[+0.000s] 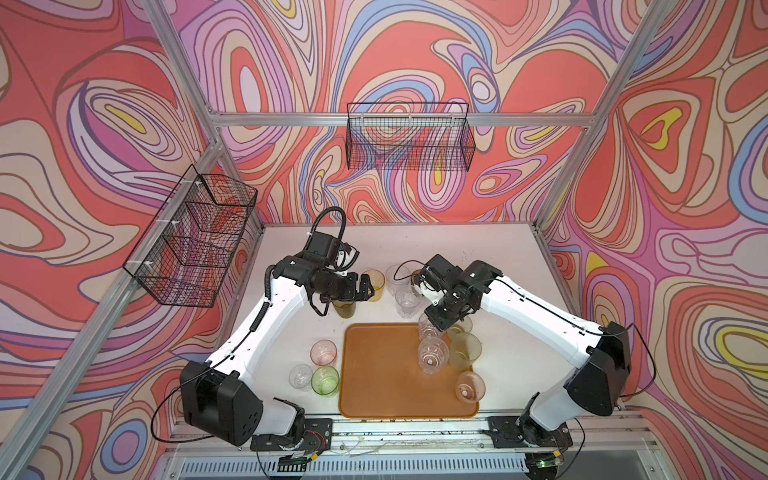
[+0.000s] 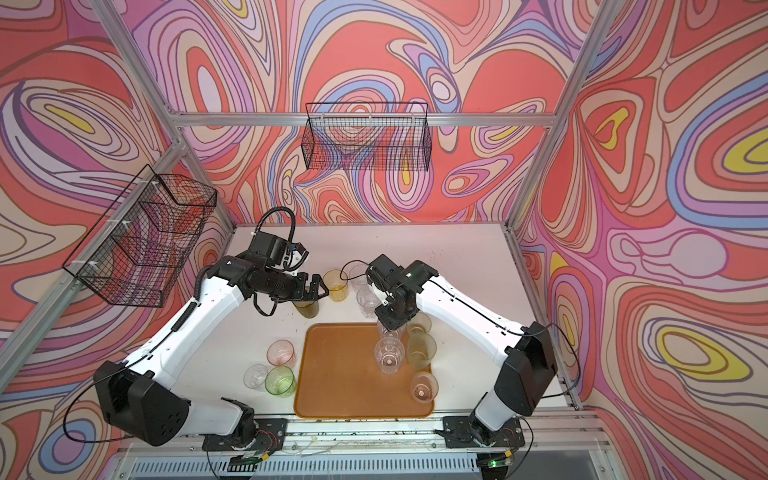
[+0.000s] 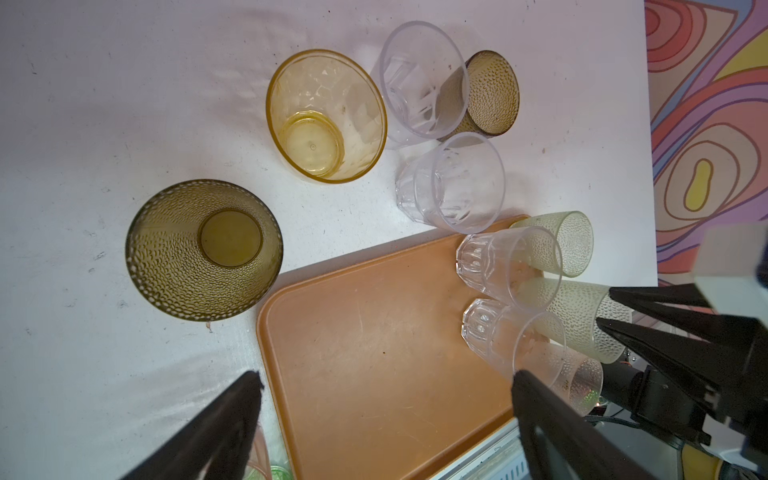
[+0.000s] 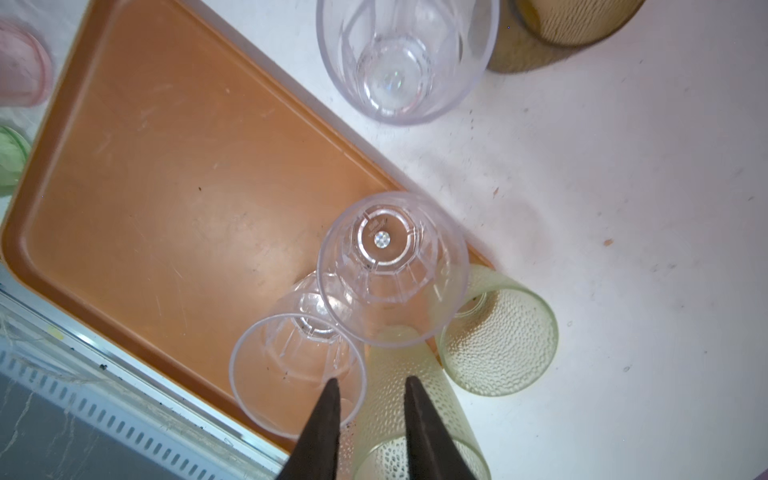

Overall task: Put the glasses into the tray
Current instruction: 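Raise the right gripper and move it over a clear glass beyond the tray, then lower the right gripper onto the clear glass rim and close it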

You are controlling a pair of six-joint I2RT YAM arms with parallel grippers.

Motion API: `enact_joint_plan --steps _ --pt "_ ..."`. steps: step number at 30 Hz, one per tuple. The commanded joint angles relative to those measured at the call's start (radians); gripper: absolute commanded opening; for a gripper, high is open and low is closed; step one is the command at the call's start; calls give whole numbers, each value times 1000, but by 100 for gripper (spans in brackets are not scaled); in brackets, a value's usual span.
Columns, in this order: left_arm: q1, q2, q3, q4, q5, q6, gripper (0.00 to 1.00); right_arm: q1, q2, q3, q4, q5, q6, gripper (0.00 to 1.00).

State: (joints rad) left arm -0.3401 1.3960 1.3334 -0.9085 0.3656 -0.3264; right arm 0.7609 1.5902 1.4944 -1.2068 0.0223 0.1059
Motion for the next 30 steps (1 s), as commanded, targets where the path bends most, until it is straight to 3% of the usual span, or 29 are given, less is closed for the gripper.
enact_joint_plan --steps 1,13,30 --pt "-5 -8 7 -5 -7 0 97 5 28 69 29 20 17 29" --pt "-4 -26 -5 -24 -22 8 97 -60 235 270 13 14 69 35" --pt "-4 -52 -17 -39 -33 6 97 -167 355 281 102 -63 153 33"
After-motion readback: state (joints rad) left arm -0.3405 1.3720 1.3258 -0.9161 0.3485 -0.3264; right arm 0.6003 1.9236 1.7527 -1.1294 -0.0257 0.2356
